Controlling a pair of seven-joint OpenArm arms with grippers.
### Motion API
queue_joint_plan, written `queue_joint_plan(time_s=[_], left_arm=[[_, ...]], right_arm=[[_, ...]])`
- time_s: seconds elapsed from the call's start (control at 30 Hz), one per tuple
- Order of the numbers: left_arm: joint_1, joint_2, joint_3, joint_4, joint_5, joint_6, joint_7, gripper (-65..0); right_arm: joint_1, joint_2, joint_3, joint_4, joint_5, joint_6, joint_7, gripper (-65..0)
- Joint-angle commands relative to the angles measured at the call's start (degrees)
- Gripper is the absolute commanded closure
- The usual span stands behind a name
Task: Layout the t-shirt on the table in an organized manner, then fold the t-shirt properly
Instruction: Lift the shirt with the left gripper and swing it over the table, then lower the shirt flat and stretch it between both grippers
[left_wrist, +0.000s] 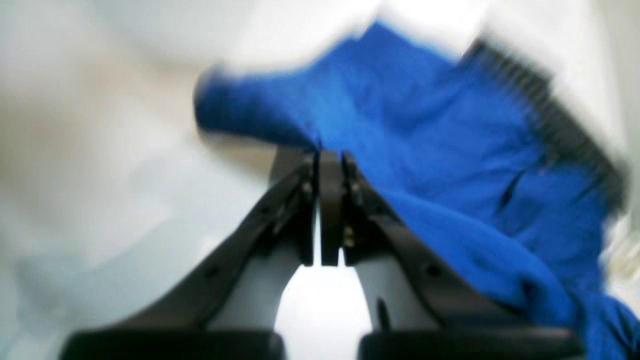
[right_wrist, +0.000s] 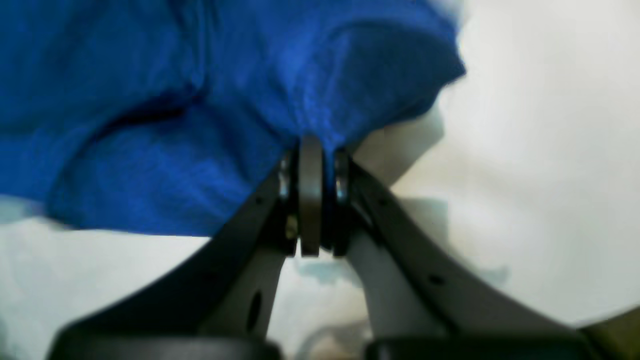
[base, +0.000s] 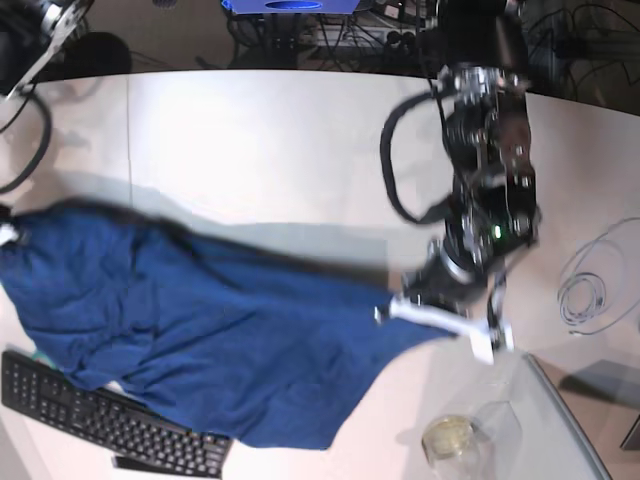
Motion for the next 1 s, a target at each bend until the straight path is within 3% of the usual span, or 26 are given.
queue_joint_plan(time_s=[0.0,0.17,0.4,0.53,0.97], left_arm=[[1.9,-0.7,-0.1,1.3,0.3,-0.3,-1.1,0.0],[13.3,-3.5,-0.1,1.7,0.4,-0.4,-1.3,0.0],[20.8,-6.3,-0.2,1.8,0.4,-0.4,-4.4,0.0],[23.7,-6.3,-0.2,1.7,0.4,-0.4,-5.5,0.0],[25.7,-6.4,-0.1,1.3,0.5,-0.3,-5.2,0.0]], right_arm=[[-0.6,0.7,0.1,0.8,1.0,0.1,3.2,0.0],[-6.8,-0.9,0.2,-4.3,1.0,0.1,9.1,0.0],[-9.4,-0.9,0.4,-9.1,1.0,0.1,10.5,0.0],[-9.5,-0.9,0.4,-11.1,1.0,-0.3,13.0,0.0],[-12.3,-1.0,0.8,-10.5,1.0,-0.4,12.9,0.0]])
